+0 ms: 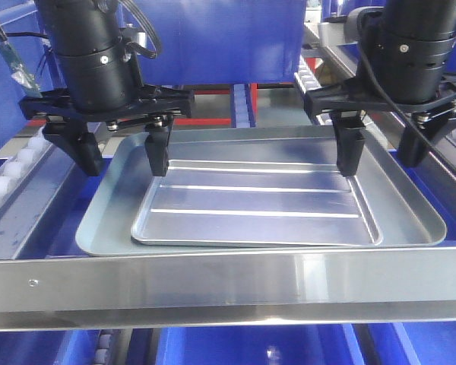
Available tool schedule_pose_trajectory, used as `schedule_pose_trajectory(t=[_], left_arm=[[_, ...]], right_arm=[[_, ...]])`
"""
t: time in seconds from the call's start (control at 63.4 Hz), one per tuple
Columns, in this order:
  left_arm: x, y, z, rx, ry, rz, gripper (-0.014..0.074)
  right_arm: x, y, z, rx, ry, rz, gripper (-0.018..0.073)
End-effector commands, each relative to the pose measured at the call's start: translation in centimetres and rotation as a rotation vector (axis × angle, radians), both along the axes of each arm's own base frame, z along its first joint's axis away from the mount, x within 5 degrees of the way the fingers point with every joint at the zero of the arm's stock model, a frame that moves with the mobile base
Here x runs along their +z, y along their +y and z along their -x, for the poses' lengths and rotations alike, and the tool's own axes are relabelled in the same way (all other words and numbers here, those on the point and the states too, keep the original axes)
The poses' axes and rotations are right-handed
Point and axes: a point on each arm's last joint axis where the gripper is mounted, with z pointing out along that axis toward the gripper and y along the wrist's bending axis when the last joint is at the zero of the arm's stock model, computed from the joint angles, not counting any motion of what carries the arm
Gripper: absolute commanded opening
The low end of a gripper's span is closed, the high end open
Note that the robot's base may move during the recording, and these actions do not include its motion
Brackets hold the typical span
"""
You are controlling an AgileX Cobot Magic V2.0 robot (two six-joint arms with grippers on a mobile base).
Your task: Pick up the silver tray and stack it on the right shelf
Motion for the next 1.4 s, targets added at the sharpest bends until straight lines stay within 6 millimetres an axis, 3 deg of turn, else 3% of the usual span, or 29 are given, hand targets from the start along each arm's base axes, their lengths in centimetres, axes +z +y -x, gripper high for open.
schedule_pose_trajectory(t=[0.0, 0.095, 0.205, 0.331, 0.457, 0.615, 0.772, 1.025, 1.198, 1.387], left_arm=[[4.4, 0.3, 0.5, -0.007, -0.104, 0.052, 0.0413], [5.8, 0.9, 1.2, -0.006, -0.123, 0.049, 0.0407], [7.6, 1.9, 2.2, -0.012, -0.162, 0.03, 0.0367], [8.7, 3.2, 4.0, -0.019, -0.202, 0.024, 0.0269], [9.0, 4.7, 6.3, -0.025, -0.221, 0.038, 0.0111], [7.5, 6.4, 9.3, -0.047, -0.258, 0.069, -0.0111], [6.4, 8.5, 12.8, -0.07, -0.33, 0.121, -0.0093], [6.5, 12.0, 18.7, -0.162, -0.552, 0.186, -0.0093], [7.5, 15.0, 23.0, -0.155, -0.715, 0.253, -0.0093], [8.7, 17.7, 26.9, -0.13, -0.867, 0.314, -0.0093]], right_arm=[[3.4, -0.4, 0.3, 0.014, -0.11, -0.014, 0.0552], [4.5, -0.6, 0.8, 0.013, -0.133, -0.023, 0.0549], [6.0, -1.0, 1.8, 0.012, -0.164, -0.034, 0.047], [7.2, -1.6, 3.4, 0.031, -0.199, -0.036, 0.0253], [7.4, -2.3, 5.1, 0.042, -0.214, -0.038, 0.004], [6.3, -3.1, 7.5, 0.062, -0.253, -0.052, 0.0055], [4.7, -4.1, 10.5, 0.1, -0.325, -0.074, 0.0055], [3.2, -5.6, 15.4, 0.163, -0.496, -0.13, 0.0055], [4.1, -7.0, 19.3, 0.178, -0.664, -0.178, 0.0055], [6.4, -8.5, 23.2, 0.171, -0.878, -0.239, 0.0055]])
